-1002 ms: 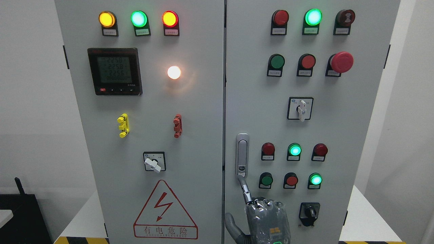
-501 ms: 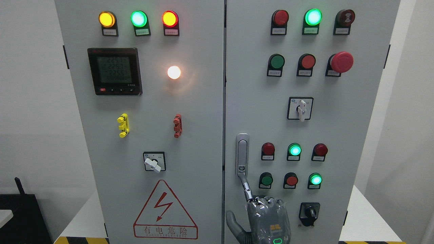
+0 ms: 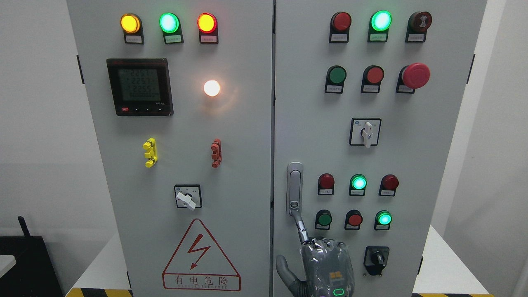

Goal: Release door handle

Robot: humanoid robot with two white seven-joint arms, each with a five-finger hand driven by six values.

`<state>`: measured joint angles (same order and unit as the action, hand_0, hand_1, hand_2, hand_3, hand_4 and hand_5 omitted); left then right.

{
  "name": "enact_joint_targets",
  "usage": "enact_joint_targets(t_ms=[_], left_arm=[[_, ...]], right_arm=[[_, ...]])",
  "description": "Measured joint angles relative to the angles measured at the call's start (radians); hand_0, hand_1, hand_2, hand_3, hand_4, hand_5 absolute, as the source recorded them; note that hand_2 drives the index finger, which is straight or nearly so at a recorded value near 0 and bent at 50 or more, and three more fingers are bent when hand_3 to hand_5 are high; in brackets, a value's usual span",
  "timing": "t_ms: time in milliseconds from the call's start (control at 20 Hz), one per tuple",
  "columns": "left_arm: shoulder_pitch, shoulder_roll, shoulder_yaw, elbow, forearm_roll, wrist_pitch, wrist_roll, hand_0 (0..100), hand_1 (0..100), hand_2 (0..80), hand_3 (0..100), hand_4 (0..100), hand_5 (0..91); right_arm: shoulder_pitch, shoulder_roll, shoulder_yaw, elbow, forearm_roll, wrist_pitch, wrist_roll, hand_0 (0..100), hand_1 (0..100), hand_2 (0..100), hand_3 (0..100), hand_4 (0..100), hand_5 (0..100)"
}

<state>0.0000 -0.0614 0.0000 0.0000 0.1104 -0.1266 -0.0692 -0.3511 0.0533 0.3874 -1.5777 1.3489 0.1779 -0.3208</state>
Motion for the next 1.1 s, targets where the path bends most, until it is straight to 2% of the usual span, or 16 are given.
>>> enact_joint_targets(t_ms=[1102], left_arm=[[0.000, 0.000, 0.000, 0.000, 0.000, 0.000, -0.003, 12, 39, 0.0, 0, 0, 0.0]], right_arm=[[0.006, 0.000, -0.001, 0.014, -0.001, -0.007, -0.003, 34, 43, 1, 100, 100, 100]])
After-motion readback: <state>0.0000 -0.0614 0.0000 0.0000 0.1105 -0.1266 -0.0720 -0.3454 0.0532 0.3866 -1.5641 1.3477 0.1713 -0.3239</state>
